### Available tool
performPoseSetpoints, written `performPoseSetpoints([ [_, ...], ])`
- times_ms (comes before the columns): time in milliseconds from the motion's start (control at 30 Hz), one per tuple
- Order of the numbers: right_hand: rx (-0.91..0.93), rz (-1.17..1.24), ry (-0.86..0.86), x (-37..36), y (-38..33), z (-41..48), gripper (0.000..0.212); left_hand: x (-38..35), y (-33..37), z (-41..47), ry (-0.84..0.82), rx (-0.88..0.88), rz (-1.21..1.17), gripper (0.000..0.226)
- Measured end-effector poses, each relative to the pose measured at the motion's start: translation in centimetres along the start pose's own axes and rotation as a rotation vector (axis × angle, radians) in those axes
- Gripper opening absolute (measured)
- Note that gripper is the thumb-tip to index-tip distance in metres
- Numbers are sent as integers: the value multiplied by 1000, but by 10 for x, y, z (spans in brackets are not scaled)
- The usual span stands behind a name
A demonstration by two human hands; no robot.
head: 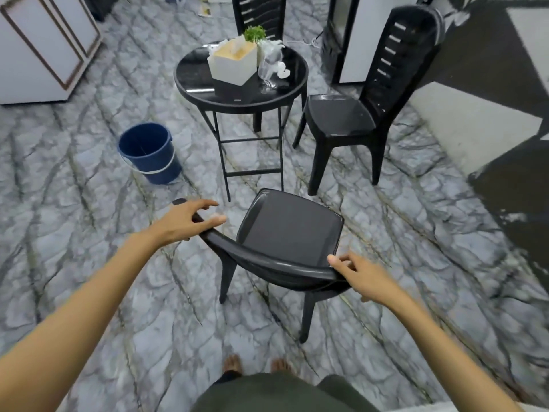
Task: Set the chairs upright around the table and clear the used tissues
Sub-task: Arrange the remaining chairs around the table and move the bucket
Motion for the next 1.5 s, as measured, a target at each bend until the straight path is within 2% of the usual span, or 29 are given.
performPoseSetpoints([
  [100,-80,449,-29,-14,0,-1,58,4,-3,2,-40,-20,-32,79],
  [167,-84,602,86,-22,0,3,60,5,-5,2,-86,-56,-20,79],
  [233,-66,750,231,-28,0,5,52,7,-5,0,-140,-97,-1,77],
  [300,-51,860,304,-33,-1,3,43,11,-7,-1,-215,-129,41,80],
  [367,-52,923,348,-38,-3,-1,44,15,-11,4,-277,-161,85,92],
  [467,-34,996,449,-47,-12,-6,59,20,-15,8,-317,-180,112,99],
  [600,-41,1091,511,-54,-22,-2,72,25,-22,14,-336,-173,136,85],
  [667,-58,1114,528,-53,-24,4,68,26,-25,16,-361,-173,150,84],
  [733,-68,1162,575,-53,-21,11,61,25,-26,18,-367,-185,190,98],
  [767,-75,1179,608,-54,-20,13,61,22,-26,20,-356,-190,181,101],
  [833,-83,1218,657,-57,-18,17,75,20,-27,22,-297,-197,142,101],
  [933,-73,1318,708,-64,-14,19,101,13,-31,25,-169,-196,97,82],
  [1033,-55,1405,709,-68,-15,16,106,6,-33,24,-100,-173,-24,81],
  [1133,-68,1340,666,-67,-17,15,95,5,-32,21,-127,-211,-171,75],
  [1233,-80,1222,641,-60,-18,13,45,10,-33,20,-197,-236,-79,68],
  [1300,-66,1149,634,-56,-19,12,27,11,-34,18,-221,-228,-26,71],
  [1500,-61,1149,668,-50,-23,13,27,15,-36,21,-189,-241,27,82],
])
Point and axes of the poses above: each hand's wrist, its own z-axis towards the middle knuckle, its own x-axis out of the back of the hand, y = z × x, the point moved 4 cm from there along z, towards the middle knuckle, and after that the axes turned 12 degrees about -y, right-handed, at the moved point
